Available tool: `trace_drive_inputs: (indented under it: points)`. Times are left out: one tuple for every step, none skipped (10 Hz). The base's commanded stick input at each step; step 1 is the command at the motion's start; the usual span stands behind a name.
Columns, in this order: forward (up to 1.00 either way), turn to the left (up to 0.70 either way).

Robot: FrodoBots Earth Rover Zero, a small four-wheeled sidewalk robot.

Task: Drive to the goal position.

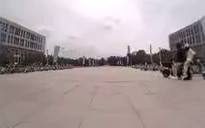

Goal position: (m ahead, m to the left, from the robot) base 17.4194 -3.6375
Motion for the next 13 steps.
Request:
trace_drive_inputs:
  points:
    - [0.7, 0.01]
    - [0.7, 0.01]
    - [0.7, 0.01]
    - [0.7, 0.02]
    - [0.7, 0.02]
    - [0.7, 0.02]
    - [0.7, 0.02]
    - [0.7, 0.01]
    - [0.7, 0.02]
    - [0.7, 0.01]
    - [0.7, 0.02]
    - [0.7, 0.02]
    - [0.7, 0.01]
